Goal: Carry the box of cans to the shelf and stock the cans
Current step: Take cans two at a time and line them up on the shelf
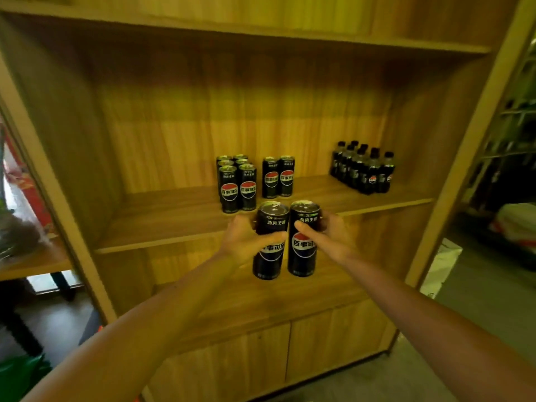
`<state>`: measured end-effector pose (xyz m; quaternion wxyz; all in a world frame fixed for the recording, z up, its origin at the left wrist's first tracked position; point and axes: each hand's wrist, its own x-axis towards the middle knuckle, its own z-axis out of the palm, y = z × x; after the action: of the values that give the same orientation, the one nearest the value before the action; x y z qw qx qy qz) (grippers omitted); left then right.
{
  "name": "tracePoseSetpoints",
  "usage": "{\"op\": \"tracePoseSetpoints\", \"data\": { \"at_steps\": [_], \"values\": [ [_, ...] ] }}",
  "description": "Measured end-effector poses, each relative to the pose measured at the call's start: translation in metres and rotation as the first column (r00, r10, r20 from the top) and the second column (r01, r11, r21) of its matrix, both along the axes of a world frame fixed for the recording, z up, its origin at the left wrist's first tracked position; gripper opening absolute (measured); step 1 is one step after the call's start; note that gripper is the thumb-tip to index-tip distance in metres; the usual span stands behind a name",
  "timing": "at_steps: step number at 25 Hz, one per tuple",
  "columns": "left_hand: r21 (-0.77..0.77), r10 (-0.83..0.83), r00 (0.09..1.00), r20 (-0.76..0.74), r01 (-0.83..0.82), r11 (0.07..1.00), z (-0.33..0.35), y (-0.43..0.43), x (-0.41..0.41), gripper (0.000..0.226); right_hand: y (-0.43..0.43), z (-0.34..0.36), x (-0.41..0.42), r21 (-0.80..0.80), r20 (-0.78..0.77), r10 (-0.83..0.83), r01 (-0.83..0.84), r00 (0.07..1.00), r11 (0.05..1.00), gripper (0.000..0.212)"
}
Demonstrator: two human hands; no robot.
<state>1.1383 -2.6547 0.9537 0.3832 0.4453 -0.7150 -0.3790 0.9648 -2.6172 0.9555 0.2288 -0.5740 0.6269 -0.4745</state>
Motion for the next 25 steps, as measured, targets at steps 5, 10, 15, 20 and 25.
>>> {"op": "tracePoseSetpoints", "data": {
  "at_steps": [5,10,15,20,25],
  "values": [
    [-0.03,0.094,0.995,0.011,-0.094,0.995,0.007,-0.075,-0.053,0.06,-0.071,0.014,-0.056,-0.096,-0.084,-0.037,0.028,0.996,0.995,0.048],
    [0.046,0.203,0.976,-0.073,-0.2,0.979,0.0,-0.159,-0.098,0.066,-0.172,0.006,-0.098,-0.12,-0.089,0.055,-0.066,0.994,0.991,0.055],
    [0.087,0.272,0.958,-0.094,-0.264,0.96,-0.015,-0.223,-0.122,0.067,-0.245,-0.009,-0.111,-0.121,-0.054,0.064,-0.07,0.996,0.99,0.051],
    [0.091,0.281,0.953,-0.113,-0.272,0.958,-0.024,-0.261,-0.128,0.065,-0.294,-0.021,-0.113,-0.113,-0.048,0.111,-0.115,0.993,0.987,0.054],
    [0.09,0.272,0.955,-0.114,-0.263,0.961,-0.038,-0.285,-0.125,0.061,-0.322,-0.028,-0.108,-0.098,0.028,0.156,-0.152,0.987,0.983,0.051]
  ]
}}
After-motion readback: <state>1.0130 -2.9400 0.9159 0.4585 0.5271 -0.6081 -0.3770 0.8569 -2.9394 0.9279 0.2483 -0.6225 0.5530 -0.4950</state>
